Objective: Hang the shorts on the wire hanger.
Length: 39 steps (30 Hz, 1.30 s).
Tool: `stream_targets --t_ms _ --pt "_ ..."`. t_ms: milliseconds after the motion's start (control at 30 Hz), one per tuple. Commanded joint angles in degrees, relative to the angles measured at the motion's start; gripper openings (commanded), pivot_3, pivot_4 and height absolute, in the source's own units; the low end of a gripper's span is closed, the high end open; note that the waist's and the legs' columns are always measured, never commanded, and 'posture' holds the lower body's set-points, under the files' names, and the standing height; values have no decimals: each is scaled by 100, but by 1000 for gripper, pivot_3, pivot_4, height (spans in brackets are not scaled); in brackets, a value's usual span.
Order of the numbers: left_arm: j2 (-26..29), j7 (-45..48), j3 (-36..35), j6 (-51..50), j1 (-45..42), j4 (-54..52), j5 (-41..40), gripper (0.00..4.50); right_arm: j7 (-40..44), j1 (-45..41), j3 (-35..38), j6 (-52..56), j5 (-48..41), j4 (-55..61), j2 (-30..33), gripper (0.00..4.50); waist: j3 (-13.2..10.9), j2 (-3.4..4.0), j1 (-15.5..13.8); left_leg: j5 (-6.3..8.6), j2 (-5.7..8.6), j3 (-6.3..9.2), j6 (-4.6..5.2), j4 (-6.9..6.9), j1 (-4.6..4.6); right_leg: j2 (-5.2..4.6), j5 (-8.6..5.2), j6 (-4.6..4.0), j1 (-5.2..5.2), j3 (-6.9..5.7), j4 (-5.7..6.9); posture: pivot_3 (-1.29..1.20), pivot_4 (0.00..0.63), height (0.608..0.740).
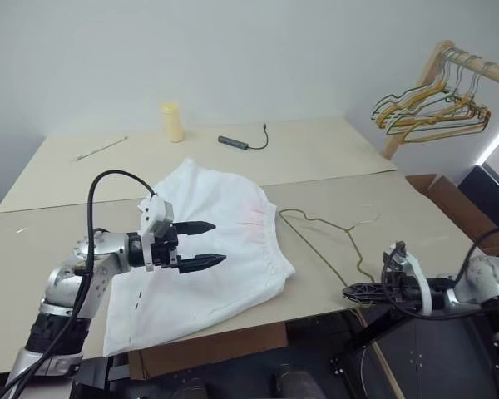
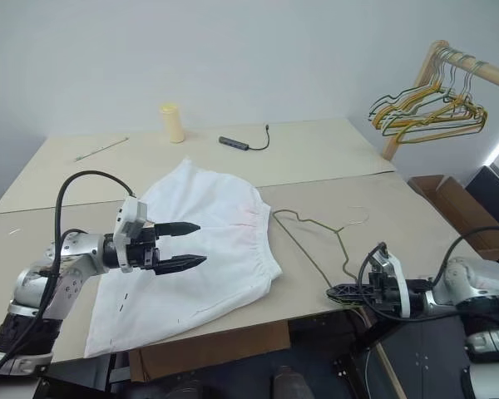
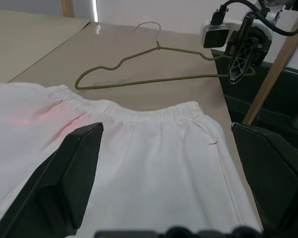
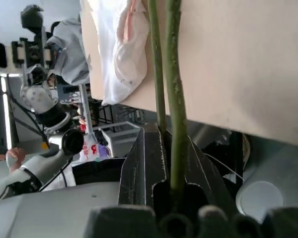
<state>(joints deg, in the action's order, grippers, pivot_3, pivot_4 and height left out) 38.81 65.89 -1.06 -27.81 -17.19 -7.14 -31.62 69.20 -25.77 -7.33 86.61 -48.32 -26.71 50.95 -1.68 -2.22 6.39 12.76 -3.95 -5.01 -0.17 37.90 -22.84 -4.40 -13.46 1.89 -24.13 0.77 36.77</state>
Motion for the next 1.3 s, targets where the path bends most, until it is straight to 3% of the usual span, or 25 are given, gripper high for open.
stream_targets --t_ms 33,333,633,1067,1300 --pt "101 -10 -178 -21 -17 -233 -118 4472 296 -191 -169 -285 237 -237 -38 0 0 0 -21 0 1 0 0 0 -2 -1 0 0 -2 0 0 -81 0 740" --pt "168 -5 -204 25 19 -214 -106 4472 964 -376 -417 -546 393 -40 -86 0 0 1 -86 0 1 -1 0 0 0 0 0 0 -1 -1 2 -71 0 740" --pt "161 -28 -174 98 47 -268 -52 4472 1281 -606 -1190 -764 874 2 -181 0 0 1 -89 0 1 -2 0 1 0 -1 2 -2 -3 0 4 -53 0 740" --pt "135 -171 -199 195 218 -361 -23 4472 2173 -2076 -1892 -1507 1969 -2028 -729 0 0 2 -100 0 2 -1 0 2 -1 0 12 -19 -3 -2 6 -32 0 740" --pt "152 -263 -206 198 339 -483 -40 4472 2330 -2407 -2949 -1734 1505 -2092 -681 0 -1 3 -127 0 3 -2 -1 3 -5 -2 22 -36 -7 -2 10 -10 0 740"
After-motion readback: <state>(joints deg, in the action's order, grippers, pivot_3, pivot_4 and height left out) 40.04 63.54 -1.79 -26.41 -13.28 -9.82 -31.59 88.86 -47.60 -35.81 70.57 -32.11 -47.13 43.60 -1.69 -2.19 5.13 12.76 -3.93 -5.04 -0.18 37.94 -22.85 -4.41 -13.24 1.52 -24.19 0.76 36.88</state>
